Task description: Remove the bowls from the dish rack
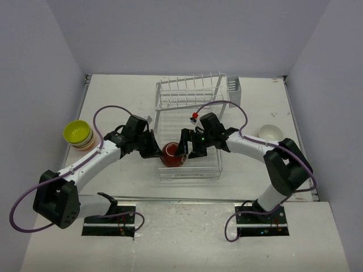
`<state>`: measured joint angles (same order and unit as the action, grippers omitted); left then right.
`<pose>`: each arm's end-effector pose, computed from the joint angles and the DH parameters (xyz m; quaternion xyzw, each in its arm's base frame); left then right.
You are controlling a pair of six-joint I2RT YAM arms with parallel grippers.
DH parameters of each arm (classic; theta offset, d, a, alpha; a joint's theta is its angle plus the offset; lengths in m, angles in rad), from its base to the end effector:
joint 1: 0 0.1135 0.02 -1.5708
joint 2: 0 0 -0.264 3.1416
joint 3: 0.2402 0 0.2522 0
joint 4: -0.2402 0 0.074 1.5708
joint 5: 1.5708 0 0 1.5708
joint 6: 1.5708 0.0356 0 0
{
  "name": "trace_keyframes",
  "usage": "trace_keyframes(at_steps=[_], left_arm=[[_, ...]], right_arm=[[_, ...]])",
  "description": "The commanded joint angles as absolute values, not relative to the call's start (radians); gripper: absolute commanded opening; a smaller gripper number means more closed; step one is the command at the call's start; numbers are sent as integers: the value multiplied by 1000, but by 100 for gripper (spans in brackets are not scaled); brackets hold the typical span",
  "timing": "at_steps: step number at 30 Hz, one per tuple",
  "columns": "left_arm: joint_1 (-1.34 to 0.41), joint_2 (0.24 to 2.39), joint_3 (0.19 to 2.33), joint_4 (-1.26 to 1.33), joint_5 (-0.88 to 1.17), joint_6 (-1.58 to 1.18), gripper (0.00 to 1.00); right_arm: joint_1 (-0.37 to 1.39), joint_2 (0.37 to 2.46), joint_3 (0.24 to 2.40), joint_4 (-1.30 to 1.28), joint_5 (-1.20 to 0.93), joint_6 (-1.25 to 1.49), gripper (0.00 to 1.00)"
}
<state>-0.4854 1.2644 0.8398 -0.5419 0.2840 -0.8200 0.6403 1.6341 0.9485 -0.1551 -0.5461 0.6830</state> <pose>0.2163 -0.1254 0.2299 -0.1158 0.9389 -0.2862 0.1520 0.2567 0.2143 0.1905 -0.0770 0.9014 0.4100 0.1165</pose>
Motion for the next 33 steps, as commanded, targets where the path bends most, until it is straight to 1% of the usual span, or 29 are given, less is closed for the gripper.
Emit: trace_keyframes(at_steps=[1, 8, 13, 28, 33], left_arm=[[-491, 1267, 874, -546, 287, -799, 0], [-491, 1270, 874, -548, 287, -798, 0], [-491, 1269, 867, -548, 288, -796, 0], [-491, 1269, 862, -545, 290, -795, 0], [-491, 1273, 861, -543, 291, -796, 0]], right_arm=[[638, 1670, 982, -140, -563, 696, 95], [638, 1674, 982, -117, -564, 696, 96], [638, 1671, 954, -52, -609, 718, 99], [638, 1666, 884, 49, -609, 778, 99], [638, 1672, 868, 84, -640, 784, 99]])
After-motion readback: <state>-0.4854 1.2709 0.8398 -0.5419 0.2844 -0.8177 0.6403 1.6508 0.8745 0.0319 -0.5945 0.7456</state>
